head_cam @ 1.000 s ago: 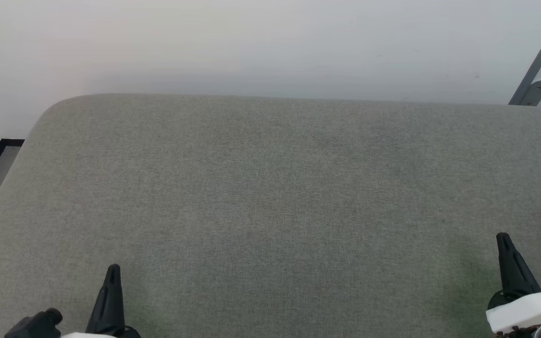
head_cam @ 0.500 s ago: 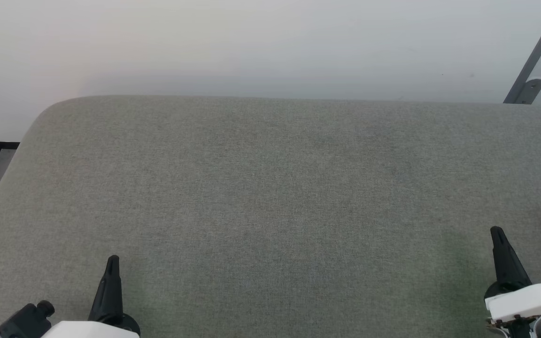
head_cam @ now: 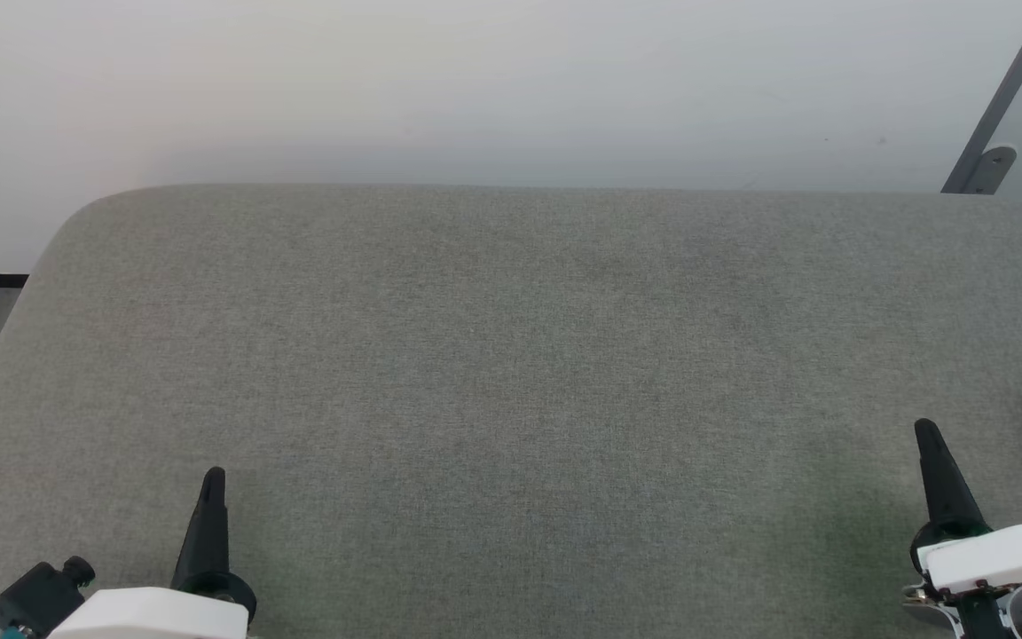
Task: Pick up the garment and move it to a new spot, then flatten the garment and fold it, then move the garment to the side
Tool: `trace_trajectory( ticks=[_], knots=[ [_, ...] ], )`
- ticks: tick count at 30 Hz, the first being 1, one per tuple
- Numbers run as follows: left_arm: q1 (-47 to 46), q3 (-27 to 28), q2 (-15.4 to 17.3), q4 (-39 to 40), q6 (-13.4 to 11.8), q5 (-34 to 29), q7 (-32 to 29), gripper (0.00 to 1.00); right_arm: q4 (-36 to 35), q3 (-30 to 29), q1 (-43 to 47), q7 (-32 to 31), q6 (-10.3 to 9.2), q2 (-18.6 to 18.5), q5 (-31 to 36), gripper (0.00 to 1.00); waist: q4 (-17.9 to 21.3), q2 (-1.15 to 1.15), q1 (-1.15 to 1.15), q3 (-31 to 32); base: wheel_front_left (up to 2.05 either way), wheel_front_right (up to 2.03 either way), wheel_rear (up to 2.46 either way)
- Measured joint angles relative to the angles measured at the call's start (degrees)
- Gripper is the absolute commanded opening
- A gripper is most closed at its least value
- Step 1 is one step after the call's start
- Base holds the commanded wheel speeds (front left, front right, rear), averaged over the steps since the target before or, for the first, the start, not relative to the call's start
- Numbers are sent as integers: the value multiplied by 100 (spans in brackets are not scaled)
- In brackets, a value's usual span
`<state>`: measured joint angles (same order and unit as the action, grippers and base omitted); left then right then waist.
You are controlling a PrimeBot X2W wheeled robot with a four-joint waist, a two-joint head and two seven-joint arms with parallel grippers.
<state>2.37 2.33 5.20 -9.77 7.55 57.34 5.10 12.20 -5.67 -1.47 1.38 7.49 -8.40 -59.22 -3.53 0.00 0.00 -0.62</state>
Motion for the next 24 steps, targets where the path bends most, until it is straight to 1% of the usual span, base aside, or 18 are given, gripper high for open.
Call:
trace_trajectory(
  ticks=[24],
  knots=[
    [-307, 85, -34, -161, 0, 1382, -381, 0, 82, -27, -152, -293, -1, 213, -1248, 0, 108, 0, 0, 13, 0, 0, 0]
  ],
)
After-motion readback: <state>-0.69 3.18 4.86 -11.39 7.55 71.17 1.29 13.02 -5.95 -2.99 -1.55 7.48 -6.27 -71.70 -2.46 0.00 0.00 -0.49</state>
